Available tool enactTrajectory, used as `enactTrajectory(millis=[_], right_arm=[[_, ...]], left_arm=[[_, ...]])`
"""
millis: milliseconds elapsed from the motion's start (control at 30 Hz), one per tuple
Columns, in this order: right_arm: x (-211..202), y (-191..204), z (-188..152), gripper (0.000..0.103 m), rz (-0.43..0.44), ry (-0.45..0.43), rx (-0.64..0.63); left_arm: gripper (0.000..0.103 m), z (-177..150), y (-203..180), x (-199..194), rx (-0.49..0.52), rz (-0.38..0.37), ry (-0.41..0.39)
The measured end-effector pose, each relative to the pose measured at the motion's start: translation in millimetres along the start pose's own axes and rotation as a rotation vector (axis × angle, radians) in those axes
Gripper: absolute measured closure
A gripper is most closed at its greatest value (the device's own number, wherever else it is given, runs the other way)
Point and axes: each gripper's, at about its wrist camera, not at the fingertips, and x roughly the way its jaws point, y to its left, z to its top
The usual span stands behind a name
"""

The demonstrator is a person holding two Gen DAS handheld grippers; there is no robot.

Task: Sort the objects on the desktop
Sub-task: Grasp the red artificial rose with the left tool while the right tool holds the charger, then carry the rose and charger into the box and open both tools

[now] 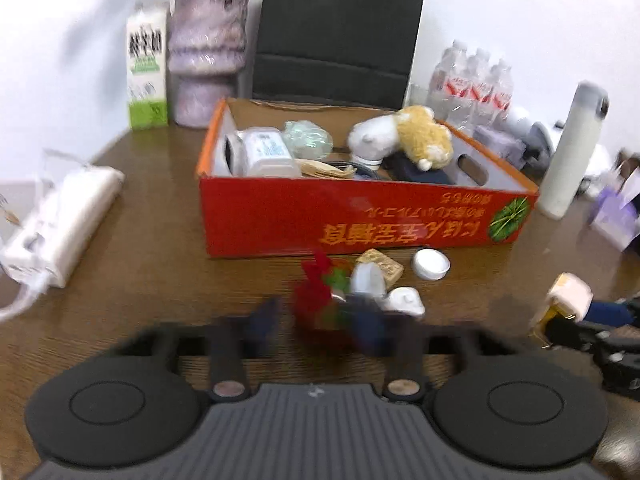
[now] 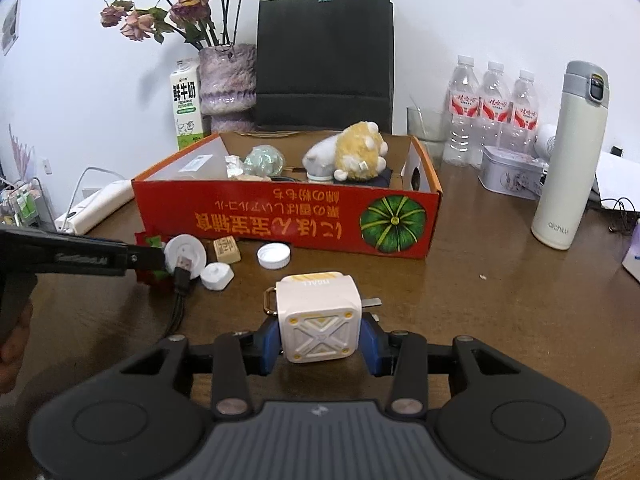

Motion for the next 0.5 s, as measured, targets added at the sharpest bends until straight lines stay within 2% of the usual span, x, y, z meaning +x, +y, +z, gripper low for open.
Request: enactTrajectory(millis=[100,200,233,300,333,367,433,500], right_arm=[[-2.0,0.4,3.6,0.063,-0.003,-0.012,0.005],[-17.6,3.8,4.7,0.063,0.004,-0.053,0.011],[-25.4,6.4,4.2,0.063,0.022,-0.075,0.015],[-39.4,10.6,5.4,0.063,0.069,-0.090,0.038],[-43.9,13.7,6.1,0.063,0.098,-0.090,0.051],[-49.6,18.6,5.4,0.063,0.145,-0.090,0.057],[-55.8,33.4,-1.1,0.063,0.237,-0.063,0.045],[-51.2,55.7,-11.4,0.063,0.303,-0.016,0.000]], left_arm=[[0.082,-0.5,-2.5,-19.4,-0.013,-0.020,-0.019],[0.085,-7.6,-28.1,-73.6,0.089,0.031,-0.164],[0.086,-9.4,-31.9,-80.2,0.114,0.039,-0.176],[0.089,-10.2,-25.3,-77.9,0.046,0.013,-0.118],[0.096,-13.0,-22.0,-78.7,0.008,-0.028,-0.090],[0.096,-18.2,-23.5,-81.9,0.000,-0.069,-0.082],[0.096,-28.7,-30.7,-85.5,0.015,-0.086,-0.073],[0.096,-36.2,-28.7,-83.8,-0.017,-0.100,-0.049]])
